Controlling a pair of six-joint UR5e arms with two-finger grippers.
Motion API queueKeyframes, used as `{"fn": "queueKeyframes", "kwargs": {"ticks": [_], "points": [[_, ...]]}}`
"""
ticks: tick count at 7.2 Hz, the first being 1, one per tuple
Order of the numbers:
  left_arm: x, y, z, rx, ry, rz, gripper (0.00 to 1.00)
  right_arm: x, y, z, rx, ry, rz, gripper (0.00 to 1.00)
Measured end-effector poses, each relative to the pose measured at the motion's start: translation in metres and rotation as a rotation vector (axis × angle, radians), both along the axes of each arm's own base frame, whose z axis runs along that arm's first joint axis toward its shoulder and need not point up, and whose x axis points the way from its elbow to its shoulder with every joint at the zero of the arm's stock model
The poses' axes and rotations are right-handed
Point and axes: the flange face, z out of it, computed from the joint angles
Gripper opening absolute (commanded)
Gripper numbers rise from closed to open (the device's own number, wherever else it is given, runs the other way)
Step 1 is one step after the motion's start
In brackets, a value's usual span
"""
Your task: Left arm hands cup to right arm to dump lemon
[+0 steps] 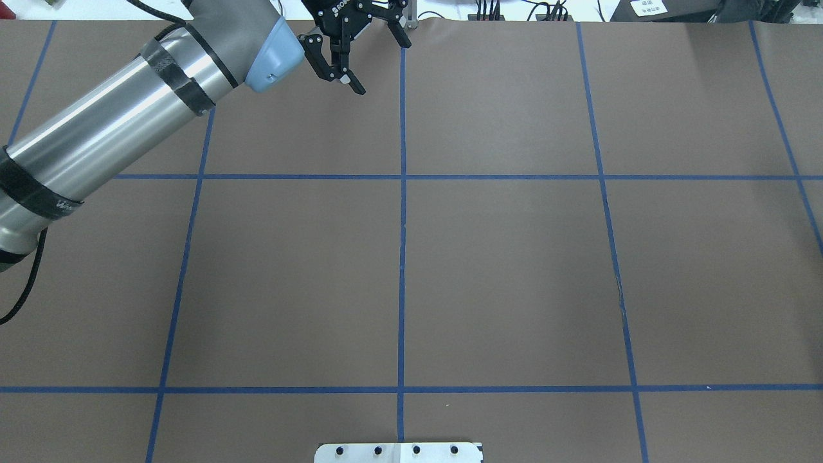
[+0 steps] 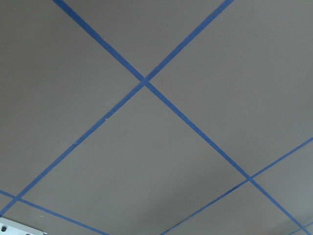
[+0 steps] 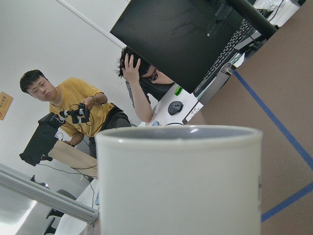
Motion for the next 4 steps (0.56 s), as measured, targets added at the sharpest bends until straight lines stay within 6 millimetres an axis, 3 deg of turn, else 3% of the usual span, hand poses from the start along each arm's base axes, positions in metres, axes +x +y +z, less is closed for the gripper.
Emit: {"fn": "queueKeyframes", "kwargs": {"ticks": [4], "points": [[-0.007,-0.004,-0.009,0.015,0.000,-0.020,1.00,0.015,0.011,0.014,-0.113,-0.356,0.000,0.07]]}}
